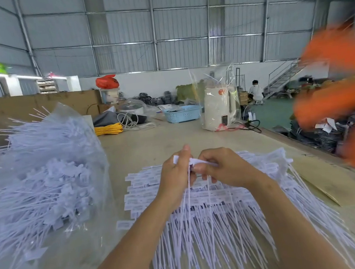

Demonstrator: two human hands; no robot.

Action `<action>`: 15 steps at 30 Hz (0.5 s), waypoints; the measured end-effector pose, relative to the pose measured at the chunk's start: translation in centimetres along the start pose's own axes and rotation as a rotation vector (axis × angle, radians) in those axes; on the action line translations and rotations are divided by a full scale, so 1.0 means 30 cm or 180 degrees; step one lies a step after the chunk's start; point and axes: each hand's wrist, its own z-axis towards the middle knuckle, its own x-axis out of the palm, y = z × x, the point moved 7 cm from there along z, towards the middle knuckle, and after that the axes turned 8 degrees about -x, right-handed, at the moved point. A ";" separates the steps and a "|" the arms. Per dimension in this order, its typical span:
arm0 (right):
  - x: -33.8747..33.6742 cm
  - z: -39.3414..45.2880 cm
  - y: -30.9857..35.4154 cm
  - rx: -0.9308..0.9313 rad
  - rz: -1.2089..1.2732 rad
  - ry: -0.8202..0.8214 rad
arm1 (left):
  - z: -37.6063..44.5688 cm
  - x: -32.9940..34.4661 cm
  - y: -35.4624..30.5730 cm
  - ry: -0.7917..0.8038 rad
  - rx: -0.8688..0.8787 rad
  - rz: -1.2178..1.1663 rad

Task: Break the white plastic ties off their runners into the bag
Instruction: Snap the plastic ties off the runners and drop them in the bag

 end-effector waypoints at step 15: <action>-0.223 -0.055 -0.082 0.0210 -0.0713 -0.1461 | -0.079 0.007 -0.248 0.0487 0.0364 -0.1080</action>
